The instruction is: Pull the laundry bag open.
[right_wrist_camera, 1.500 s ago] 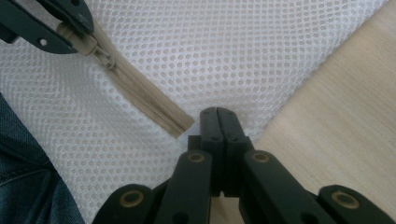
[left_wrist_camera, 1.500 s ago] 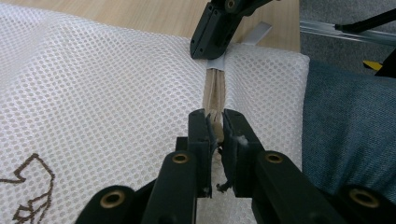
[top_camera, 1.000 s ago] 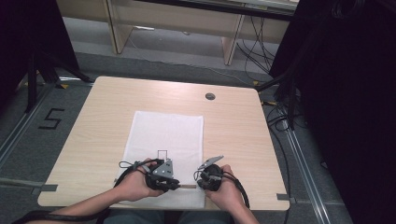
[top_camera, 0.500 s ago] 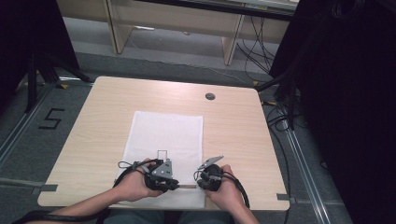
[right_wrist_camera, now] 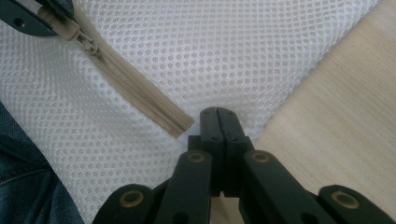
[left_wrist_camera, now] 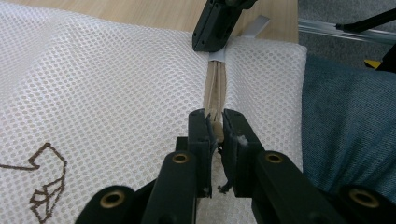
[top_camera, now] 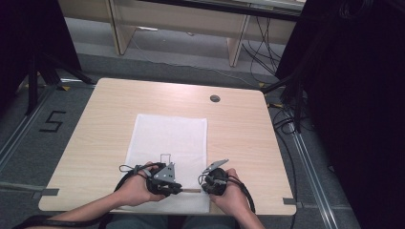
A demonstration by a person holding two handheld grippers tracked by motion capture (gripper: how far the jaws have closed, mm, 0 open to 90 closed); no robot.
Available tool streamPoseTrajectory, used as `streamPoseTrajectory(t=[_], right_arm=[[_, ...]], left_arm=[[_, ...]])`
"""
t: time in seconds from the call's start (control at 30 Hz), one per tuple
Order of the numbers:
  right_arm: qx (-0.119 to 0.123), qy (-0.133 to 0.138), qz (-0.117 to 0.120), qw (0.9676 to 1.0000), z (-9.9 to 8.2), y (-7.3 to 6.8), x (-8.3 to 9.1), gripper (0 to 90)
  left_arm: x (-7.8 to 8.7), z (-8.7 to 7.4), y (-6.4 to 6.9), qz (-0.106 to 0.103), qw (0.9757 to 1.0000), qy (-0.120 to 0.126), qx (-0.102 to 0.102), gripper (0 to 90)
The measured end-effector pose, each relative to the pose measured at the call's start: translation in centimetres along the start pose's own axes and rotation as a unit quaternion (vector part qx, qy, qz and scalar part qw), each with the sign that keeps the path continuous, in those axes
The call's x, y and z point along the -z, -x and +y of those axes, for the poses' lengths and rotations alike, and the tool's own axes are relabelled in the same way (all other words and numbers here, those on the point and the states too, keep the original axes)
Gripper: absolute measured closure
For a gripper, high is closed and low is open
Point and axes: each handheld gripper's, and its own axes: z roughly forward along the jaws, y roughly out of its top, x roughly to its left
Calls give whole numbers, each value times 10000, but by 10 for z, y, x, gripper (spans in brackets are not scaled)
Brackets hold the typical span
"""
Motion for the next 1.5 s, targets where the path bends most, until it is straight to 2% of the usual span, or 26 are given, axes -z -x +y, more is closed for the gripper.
streamPoseTrajectory(t=[0.23,0.27,0.3,0.33,0.37,0.67,0.7,0.8,0.83,0.87,0.9,0.97,1.0,1.07,1.1,1.2,1.23,1.4,1.43,1.5], right_arm=[[3,1,1,10000,0,0,0,900],[6,2,1,10000,0,0,0,900],[4,3,2,10000,0,0,0,900],[6,3,-1,10000,0,0,0,900],[-7,0,-7,10000,0,0,0,900],[10,17,-1,10000,0,0,0,900],[9,17,-27,10000,0,-1,0,900],[-39,-43,-29,10000,0,-3,0,900],[-50,-42,-20,10000,0,-3,0,900],[-49,-38,-14,10000,0,-2,0,900],[25,12,-37,10000,0,-1,0,900],[-78,-55,-13,10000,0,-3,0,900],[19,1,-40,10000,1,-2,0,900],[16,-1,-62,10000,1,-2,0,900],[-77,-63,-39,9999,0,-4,0,900],[23,-12,-73,10000,1,-2,0,900],[-36,-47,-75,10000,1,-4,0,900],[-24,-66,-107,9999,1,-4,1,900],[-16,-70,-115,9999,1,-4,1,900],[-61,-94,-116,9999,1,-5,1,900]], left_arm=[[0,0,0,-7,10000,-12,15,818],[0,0,-1,-16,10000,-20,-34,818],[0,0,0,0,10000,-78,-1,818],[0,-1,-1,-4,10000,-63,-40,818],[0,-1,-1,-49,10000,-14,49,818],[0,-2,0,-64,10000,-35,16,818],[1,-2,0,-9,10000,-92,-4,818],[3,-3,-2,-27,9999,-123,-10,818],[3,-4,-1,-21,10000,-48,44,818],[4,-4,-2,-13,10000,-92,33,818],[4,-5,-2,-32,9999,-42,91,818],[4,-4,-2,-52,10000,-34,75,818],[5,-4,-2,-24,10000,-62,43,818],[5,-4,-2,-19,10000,-57,45,818],[4,-5,-2,-35,10000,-44,49,818],[4,-5,-2,-50,10000,-34,54,818],[4,-5,-2,-24,10000,-49,47,818],[4,-5,-2,-80,9999,-71,47,818],[5,-5,-2,-6,10000,-86,22,818],[5,-5,-2,-20,10000,-77,60,818]])
